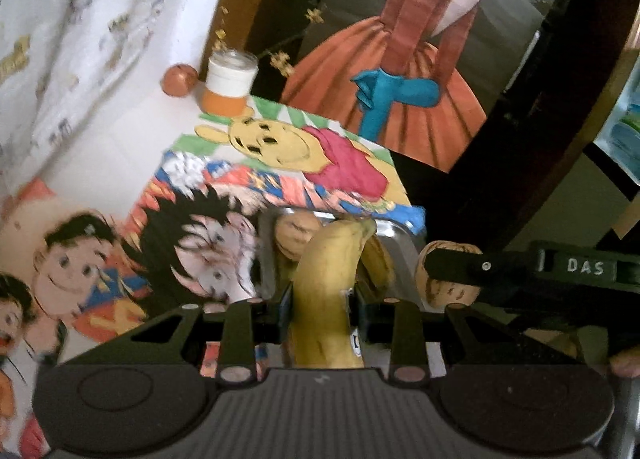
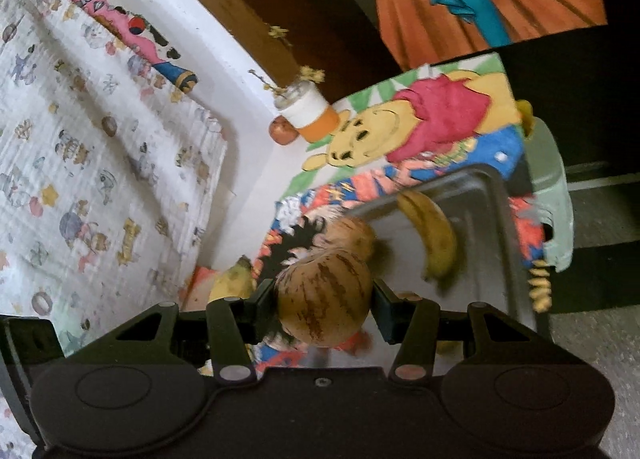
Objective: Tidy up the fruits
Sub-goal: 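Lift the speckled fruit and banana and carry both over the tray, then lower the speckled fruit with the right tool while the left tool lowers the banana into the tray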
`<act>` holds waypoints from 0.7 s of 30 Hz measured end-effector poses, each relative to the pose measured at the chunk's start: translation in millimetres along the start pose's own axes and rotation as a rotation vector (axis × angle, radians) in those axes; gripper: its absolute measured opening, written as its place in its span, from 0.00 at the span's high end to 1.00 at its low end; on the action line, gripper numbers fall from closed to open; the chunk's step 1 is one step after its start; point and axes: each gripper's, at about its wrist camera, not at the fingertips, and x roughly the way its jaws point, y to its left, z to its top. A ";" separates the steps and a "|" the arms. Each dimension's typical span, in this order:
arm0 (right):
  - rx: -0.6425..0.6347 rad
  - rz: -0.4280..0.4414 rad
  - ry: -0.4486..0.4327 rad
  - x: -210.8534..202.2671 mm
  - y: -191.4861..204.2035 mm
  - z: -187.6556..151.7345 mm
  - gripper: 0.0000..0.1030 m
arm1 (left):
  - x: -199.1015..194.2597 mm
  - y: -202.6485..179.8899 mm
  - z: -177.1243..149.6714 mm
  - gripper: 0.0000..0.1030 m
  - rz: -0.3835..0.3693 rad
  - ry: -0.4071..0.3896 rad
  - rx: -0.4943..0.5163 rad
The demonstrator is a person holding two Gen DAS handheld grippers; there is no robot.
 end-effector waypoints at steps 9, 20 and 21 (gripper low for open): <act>0.009 -0.017 -0.018 -15.5 -31.9 -35.3 0.49 | -0.8 -16.7 -35.5 0.66 -0.034 0.032 0.079; -0.130 -0.067 -0.041 -28.1 -43.6 -68.3 0.49 | 7.4 -21.4 -54.8 0.66 -0.087 0.051 0.209; -0.141 -0.070 -0.044 -28.7 -44.0 -71.0 0.49 | 8.5 -22.4 -56.5 0.66 -0.088 0.055 0.223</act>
